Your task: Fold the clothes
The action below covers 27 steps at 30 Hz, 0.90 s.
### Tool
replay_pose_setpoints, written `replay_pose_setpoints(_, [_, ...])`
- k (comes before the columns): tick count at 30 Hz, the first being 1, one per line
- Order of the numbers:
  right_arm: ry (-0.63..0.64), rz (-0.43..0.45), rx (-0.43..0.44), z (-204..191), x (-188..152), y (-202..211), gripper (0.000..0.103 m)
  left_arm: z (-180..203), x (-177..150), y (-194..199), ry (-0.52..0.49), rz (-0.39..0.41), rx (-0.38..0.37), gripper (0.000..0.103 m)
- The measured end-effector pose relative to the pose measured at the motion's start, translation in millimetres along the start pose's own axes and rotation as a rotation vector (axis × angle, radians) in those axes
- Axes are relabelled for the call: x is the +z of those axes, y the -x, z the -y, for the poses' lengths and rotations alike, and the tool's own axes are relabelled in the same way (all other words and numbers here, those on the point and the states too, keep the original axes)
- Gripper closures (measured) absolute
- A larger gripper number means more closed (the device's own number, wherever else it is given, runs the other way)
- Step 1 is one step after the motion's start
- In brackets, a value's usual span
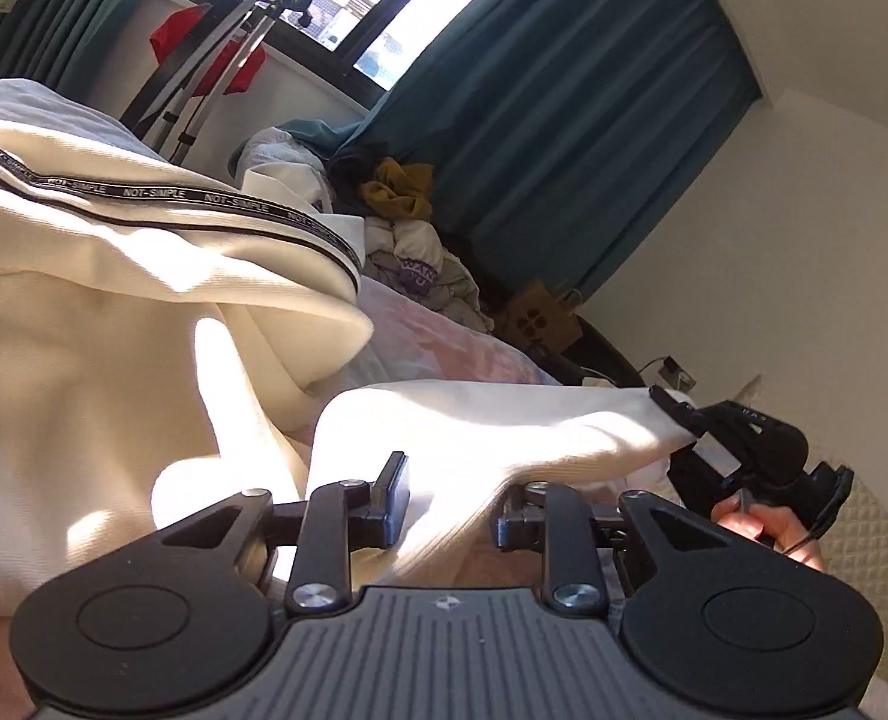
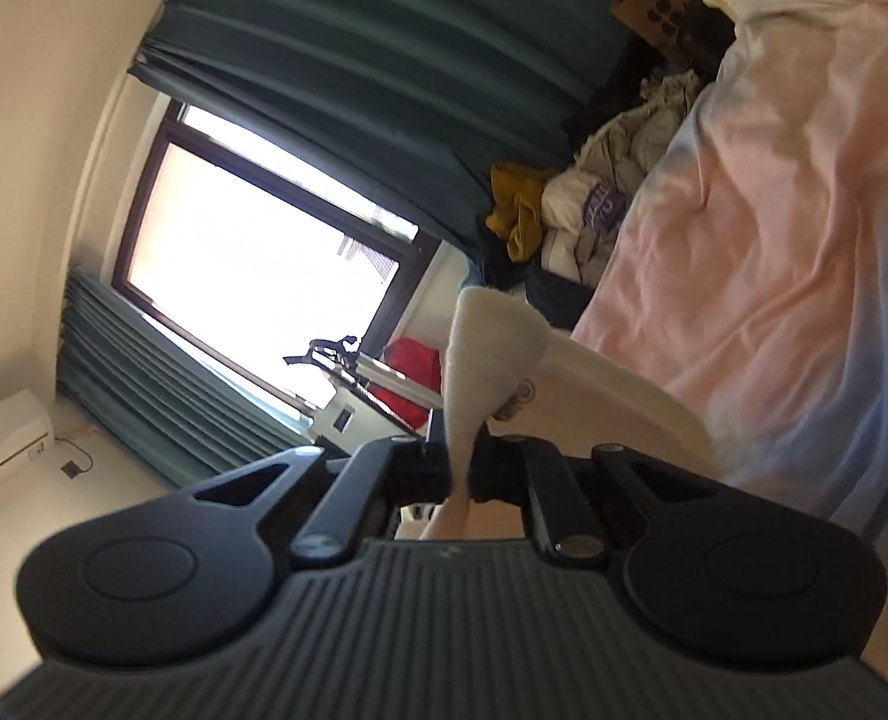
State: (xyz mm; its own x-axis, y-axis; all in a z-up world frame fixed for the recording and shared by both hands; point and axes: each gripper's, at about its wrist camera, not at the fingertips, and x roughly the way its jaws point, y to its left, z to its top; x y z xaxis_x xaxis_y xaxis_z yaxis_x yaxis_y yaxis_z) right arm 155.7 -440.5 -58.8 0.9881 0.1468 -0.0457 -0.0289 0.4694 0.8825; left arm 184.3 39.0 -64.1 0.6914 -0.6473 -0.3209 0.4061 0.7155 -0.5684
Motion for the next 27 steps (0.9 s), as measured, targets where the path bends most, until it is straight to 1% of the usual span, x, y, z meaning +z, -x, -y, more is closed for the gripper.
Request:
replay_pose_setpoints(1, [0.014,0.025,-0.008,-1,7,7,0.094,7,-6,0,-0.021,-0.005,-0.02,0.063])
replay_pose_setpoints(2, [0.025,0.052,-0.013,-2,14,15,0.094,14,-11,0,-0.041,-0.009,-0.041,0.058])
replay_pose_setpoints(4, [0.02,0.115,-0.018,2,28,38,0.094,27,-20,2,-0.065,-0.022,-0.067,0.055])
replay_pose_setpoints(5, [0.016,0.141,-0.031,6,35,48,0.094,33,-24,4,-0.073,-0.02,-0.073,0.05])
replay_pose_setpoints(8, [0.02,0.238,-0.115,24,52,78,0.095,45,-28,16,-0.055,-0.021,-0.067,0.046])
replay_pose_setpoints(10, [0.017,0.295,-0.192,37,60,95,0.095,43,-26,27,0.0,-0.026,-0.016,0.044])
replay_pose_setpoints(11, [0.01,0.314,-0.231,43,63,101,0.095,39,-23,34,0.027,-0.03,0.014,0.042])
replay_pose_setpoints(12, [-0.003,0.315,-0.257,48,64,103,0.095,36,-21,40,0.053,-0.034,0.044,0.041])
replay_pose_setpoints(13, [-0.011,0.309,-0.275,53,64,103,0.095,29,-17,50,0.096,-0.03,0.097,0.04])
replay_pose_setpoints(14, [-0.015,0.303,-0.293,57,64,101,0.095,21,-12,60,0.144,-0.036,0.169,0.036])
replay_pose_setpoints(16, [-0.003,0.289,-0.328,59,64,95,0.095,0,-4,80,0.25,-0.058,0.326,0.034])
replay_pose_setpoints(17, [0.001,0.283,-0.334,59,64,93,0.095,-13,-2,93,0.309,-0.045,0.366,0.033])
replay_pose_setpoints(20, [0.004,0.278,-0.339,60,62,88,0.095,-53,4,131,0.489,0.011,0.459,0.023])
replay_pose_setpoints(23, [-0.01,0.275,-0.343,61,61,87,0.094,-90,4,159,0.66,0.08,0.506,0.023])
replay_pose_setpoints(25, [-0.022,0.271,-0.348,62,59,88,0.094,-115,4,170,0.785,0.101,0.533,0.023])
replay_pose_setpoints(26, [-0.03,0.267,-0.347,64,60,86,0.094,-127,2,173,0.847,0.117,0.533,0.025])
replay_pose_setpoints(27, [-0.038,0.264,-0.345,66,61,85,0.094,-137,0,173,0.891,0.138,0.515,0.028])
